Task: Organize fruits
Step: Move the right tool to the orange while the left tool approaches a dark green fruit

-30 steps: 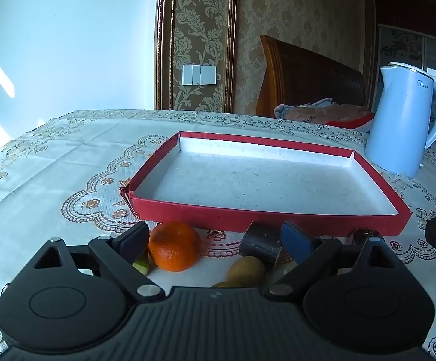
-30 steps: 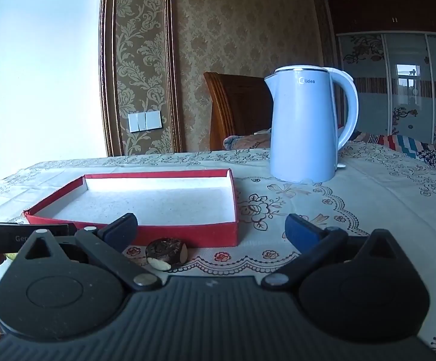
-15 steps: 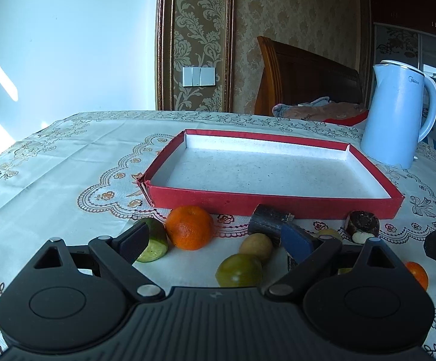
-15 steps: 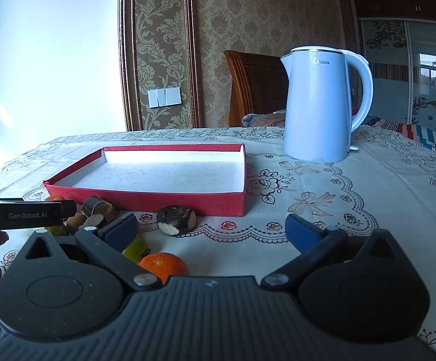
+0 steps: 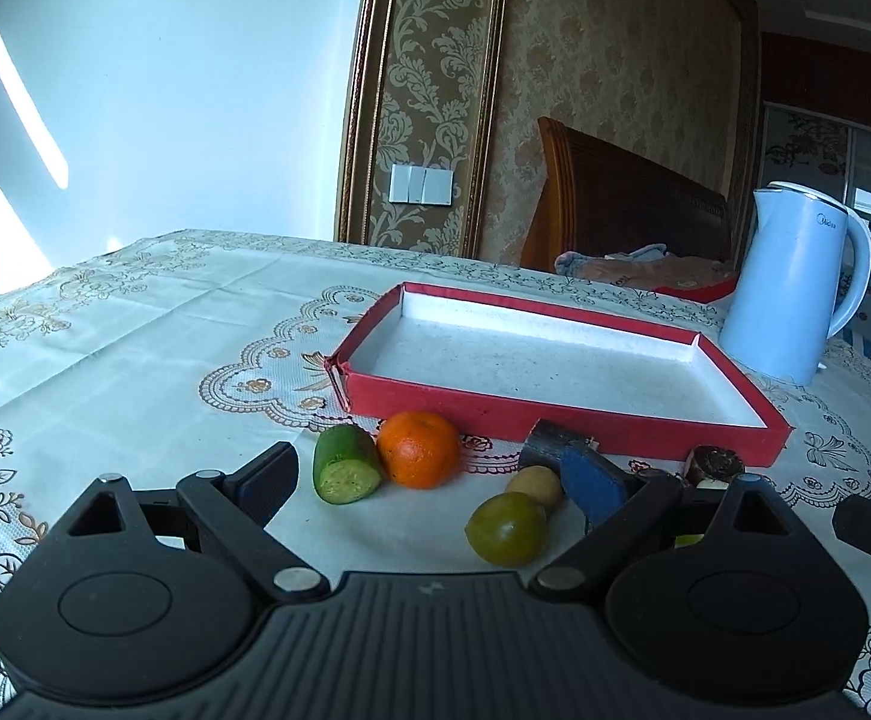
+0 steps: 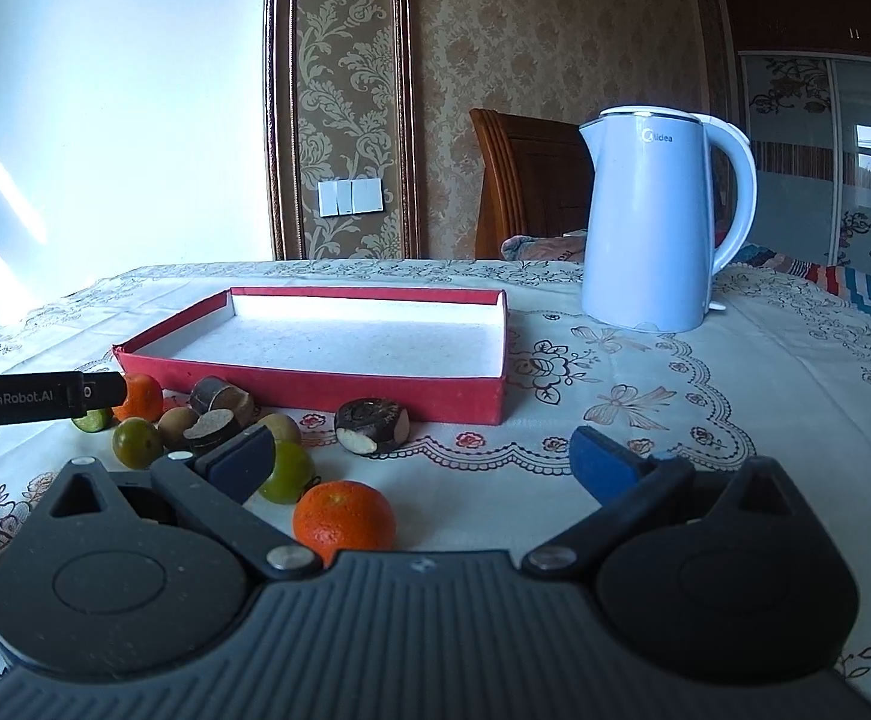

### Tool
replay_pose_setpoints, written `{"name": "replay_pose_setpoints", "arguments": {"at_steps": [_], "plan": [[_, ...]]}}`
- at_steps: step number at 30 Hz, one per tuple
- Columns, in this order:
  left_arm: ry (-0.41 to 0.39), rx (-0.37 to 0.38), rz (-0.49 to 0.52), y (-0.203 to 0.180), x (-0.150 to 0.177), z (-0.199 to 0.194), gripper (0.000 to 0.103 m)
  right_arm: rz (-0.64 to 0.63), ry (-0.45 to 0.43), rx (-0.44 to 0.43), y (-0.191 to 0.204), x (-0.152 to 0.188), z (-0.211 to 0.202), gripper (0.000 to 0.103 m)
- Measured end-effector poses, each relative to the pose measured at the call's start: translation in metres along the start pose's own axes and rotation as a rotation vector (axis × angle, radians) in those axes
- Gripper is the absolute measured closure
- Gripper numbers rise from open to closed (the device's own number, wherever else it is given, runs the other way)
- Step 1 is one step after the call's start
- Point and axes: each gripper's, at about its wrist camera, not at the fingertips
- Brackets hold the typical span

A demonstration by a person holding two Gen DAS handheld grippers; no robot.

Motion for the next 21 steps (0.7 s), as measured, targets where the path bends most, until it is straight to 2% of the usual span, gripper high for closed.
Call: {"name": "replay_pose_setpoints", "arguments": {"at_steps": [4, 10, 18, 21], "plan": [[-0.005, -0.004, 0.025, -0.003, 0.0, -0.001, 0.008, 0.013, 0.003, 0.004, -0.002, 0.001, 0.001, 0.0], [0.081, 0.061, 0.048, -0.001, 0.001, 0.008, 0.006, 0.025, 0.009, 0.003, -0.003, 0.001, 0.004, 0.0], [0.08, 0.043, 0.108, -0.013, 0.005, 0.005, 0.006, 0.029, 0.024, 0.007, -0.002, 0.001, 0.006, 0.0], [0.087, 0.03, 0.132, -0.017, 0.005, 0.006, 0.006, 0.011, 0.052, -0.023, 0.0, 0.002, 0.008, 0.0]]}}
Point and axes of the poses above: each gripper's, at about its wrist camera, not at the fingertips, and z roughly the way its jaws point, y to its left, x to its underside, and after that the axes turned 14 degrees about -x, right-handed
